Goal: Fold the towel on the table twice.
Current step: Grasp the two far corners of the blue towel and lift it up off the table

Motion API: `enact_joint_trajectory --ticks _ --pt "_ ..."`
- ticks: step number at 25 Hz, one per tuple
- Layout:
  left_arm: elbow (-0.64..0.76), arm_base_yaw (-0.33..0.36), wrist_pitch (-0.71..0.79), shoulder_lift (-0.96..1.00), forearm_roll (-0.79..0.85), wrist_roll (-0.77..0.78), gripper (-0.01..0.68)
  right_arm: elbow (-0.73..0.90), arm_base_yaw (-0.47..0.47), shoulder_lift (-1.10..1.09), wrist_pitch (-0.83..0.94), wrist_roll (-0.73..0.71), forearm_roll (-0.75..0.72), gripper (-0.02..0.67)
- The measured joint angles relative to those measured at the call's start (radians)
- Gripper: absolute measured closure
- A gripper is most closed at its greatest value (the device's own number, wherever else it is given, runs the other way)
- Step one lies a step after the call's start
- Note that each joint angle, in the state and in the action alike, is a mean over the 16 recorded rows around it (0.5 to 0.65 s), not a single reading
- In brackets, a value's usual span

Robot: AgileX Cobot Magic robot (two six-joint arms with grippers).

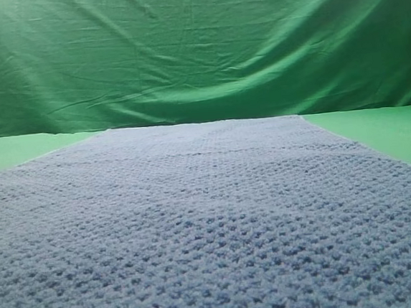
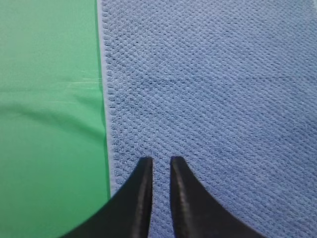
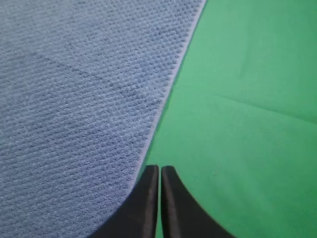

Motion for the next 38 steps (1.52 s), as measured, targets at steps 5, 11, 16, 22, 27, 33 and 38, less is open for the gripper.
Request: enact_joint_trajectory --ticks 5,11,16,22,27,33,38 --pt "-0.089 0.000 0.005 0.170 0.035 0.006 0.577 -0.075 0.073 0.196 0.011 0.080 -0.069 0.649" --pt "-0.200 0.000 0.006 0.360 0.067 0.020 0.573 -0.174 0.115 0.425 0.003 0.120 -0.088 0.625" --pt "-0.278 0.000 0.016 0.491 0.075 0.032 0.491 -0.246 0.123 0.573 -0.016 0.132 -0.090 0.495" --pt "-0.336 0.000 0.033 0.608 0.075 0.035 0.288 -0.296 0.123 0.669 -0.053 0.164 -0.096 0.254" --pt "-0.368 0.000 0.048 0.680 0.076 0.032 0.121 -0.311 0.123 0.705 -0.080 0.201 -0.103 0.077" --pt "-0.407 0.000 0.055 0.755 0.096 0.027 0.030 -0.314 0.123 0.739 -0.107 0.242 -0.111 0.005" --pt "-0.451 -0.001 0.064 0.816 0.129 0.013 0.030 -0.316 0.123 0.771 -0.120 0.254 -0.117 0.006"
